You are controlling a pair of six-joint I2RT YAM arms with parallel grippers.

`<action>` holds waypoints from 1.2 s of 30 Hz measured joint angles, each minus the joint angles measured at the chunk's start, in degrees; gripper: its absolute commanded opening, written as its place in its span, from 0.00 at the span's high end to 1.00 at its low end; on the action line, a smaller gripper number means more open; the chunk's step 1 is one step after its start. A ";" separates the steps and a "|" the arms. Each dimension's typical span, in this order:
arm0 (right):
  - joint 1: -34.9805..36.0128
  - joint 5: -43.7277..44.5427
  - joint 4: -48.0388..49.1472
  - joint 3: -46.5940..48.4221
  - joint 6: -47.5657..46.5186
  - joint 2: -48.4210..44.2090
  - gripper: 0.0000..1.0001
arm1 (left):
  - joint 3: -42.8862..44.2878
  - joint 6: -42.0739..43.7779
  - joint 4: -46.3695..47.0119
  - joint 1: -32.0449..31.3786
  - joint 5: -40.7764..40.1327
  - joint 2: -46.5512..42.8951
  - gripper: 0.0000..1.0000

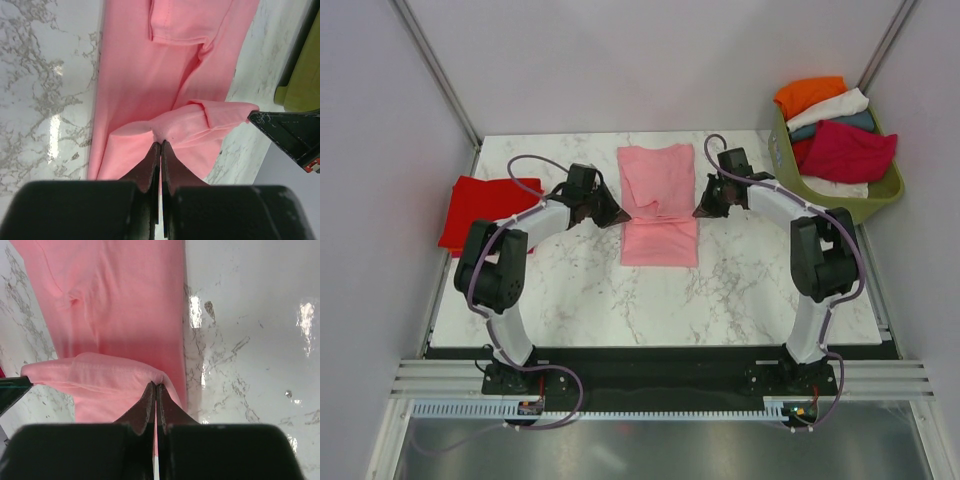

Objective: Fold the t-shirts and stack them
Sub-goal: Fold the tshirt

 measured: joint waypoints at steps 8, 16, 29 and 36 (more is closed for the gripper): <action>-0.48 -1.51 0.17 4.07 -0.61 4.24 1.00 | 2.25 -0.02 0.00 1.22 0.70 3.26 0.98; -0.94 -2.29 0.02 5.73 -0.68 6.08 1.00 | 2.56 -0.02 0.20 1.29 0.37 3.34 0.98; -1.11 -2.25 0.07 10.91 0.07 10.36 0.60 | 7.52 0.13 0.13 2.34 -0.35 6.54 0.65; -1.11 0.31 1.88 9.35 0.09 9.38 0.49 | 8.87 1.77 -0.24 2.97 -0.83 7.65 0.31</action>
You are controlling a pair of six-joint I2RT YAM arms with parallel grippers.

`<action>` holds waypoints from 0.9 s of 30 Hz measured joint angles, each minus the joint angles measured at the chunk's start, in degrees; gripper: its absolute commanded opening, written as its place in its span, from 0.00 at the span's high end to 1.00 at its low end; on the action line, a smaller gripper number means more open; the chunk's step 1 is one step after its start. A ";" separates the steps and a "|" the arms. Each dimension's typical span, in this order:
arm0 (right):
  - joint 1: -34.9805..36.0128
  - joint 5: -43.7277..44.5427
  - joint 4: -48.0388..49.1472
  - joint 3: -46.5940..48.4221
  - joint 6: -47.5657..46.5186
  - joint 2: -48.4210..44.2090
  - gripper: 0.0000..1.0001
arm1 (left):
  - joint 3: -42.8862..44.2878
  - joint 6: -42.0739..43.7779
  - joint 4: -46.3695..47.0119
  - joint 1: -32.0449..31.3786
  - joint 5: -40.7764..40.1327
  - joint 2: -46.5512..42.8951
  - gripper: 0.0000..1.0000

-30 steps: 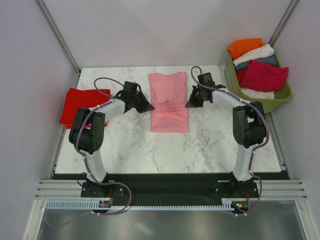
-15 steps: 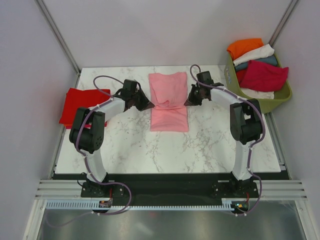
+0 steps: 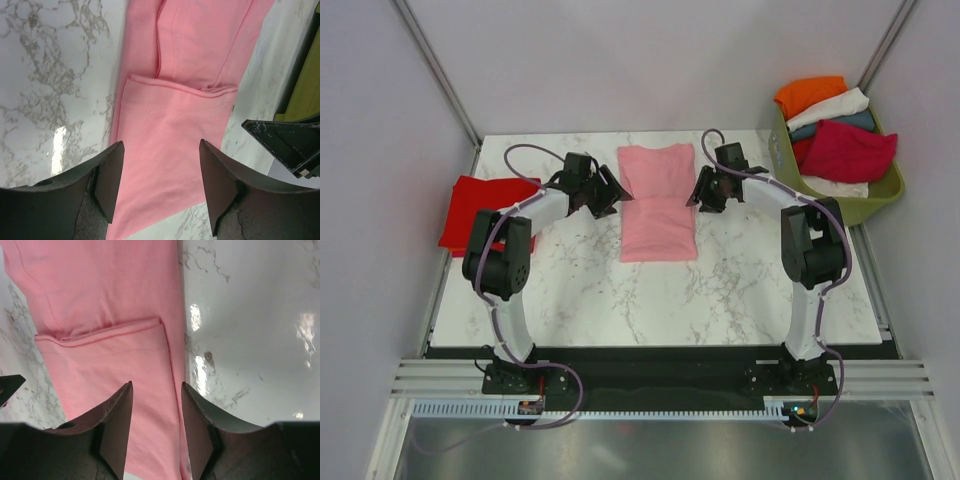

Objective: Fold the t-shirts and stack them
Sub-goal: Fold the tshirt

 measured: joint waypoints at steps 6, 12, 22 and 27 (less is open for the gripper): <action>0.28 0.00 1.77 -11.43 -0.96 -9.84 0.55 | -6.99 1.81 -0.39 -0.20 -0.39 -6.64 0.36; 2.03 -2.03 4.59 -21.92 -2.69 -17.99 0.58 | -15.80 3.93 -0.31 -3.06 -0.92 -13.99 0.39; 5.51 -2.73 5.68 -27.32 -4.13 -17.99 0.72 | -22.53 4.96 -0.15 -5.51 -1.01 -16.15 0.48; 5.68 -2.73 6.69 -28.79 -4.42 -17.99 0.86 | -24.06 5.11 0.28 -5.97 -1.03 -16.74 0.53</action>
